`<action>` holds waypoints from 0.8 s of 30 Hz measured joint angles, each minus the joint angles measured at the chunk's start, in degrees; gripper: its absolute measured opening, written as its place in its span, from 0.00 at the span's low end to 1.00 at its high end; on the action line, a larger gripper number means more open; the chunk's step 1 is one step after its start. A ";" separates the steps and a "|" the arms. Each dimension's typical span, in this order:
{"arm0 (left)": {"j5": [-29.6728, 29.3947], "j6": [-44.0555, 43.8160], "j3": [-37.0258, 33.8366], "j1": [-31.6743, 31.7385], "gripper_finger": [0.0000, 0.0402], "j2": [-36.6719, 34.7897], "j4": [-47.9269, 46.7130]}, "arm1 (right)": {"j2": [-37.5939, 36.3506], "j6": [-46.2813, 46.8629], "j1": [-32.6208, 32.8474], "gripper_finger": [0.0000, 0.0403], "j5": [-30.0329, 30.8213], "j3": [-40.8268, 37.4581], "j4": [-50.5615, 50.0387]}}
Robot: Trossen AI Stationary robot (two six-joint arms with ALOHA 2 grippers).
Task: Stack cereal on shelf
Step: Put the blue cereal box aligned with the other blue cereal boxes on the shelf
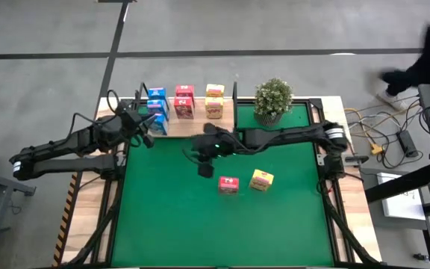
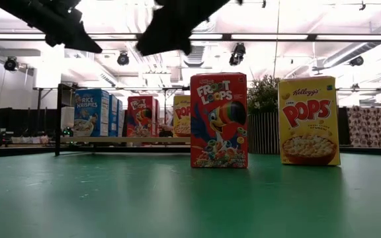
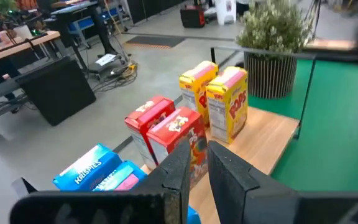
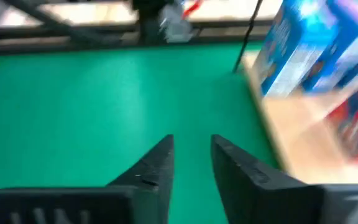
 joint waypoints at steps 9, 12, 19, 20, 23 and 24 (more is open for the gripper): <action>-0.22 -2.62 -1.44 0.00 0.09 -5.08 0.46 | 17.89 -8.70 -4.34 0.03 0.83 20.91 7.29; -0.24 -2.42 -2.61 0.00 0.09 -6.88 2.06 | 23.55 -9.53 -5.46 0.02 0.83 28.54 7.38; -0.20 -1.78 -3.43 0.00 0.09 -10.47 3.04 | 33.41 -8.91 -7.64 0.02 0.90 39.86 6.85; -0.20 -1.76 -3.43 0.00 0.09 -10.79 3.04 | 33.83 -8.91 -7.81 0.02 0.90 39.80 7.77; -0.17 -1.74 -3.43 0.00 0.09 -11.46 3.04 | 34.89 -8.88 -8.34 0.02 2.38 39.59 8.93; -0.17 -1.73 -3.43 0.00 0.09 -11.59 3.04 | 35.19 -8.89 -8.45 0.02 3.32 39.59 9.17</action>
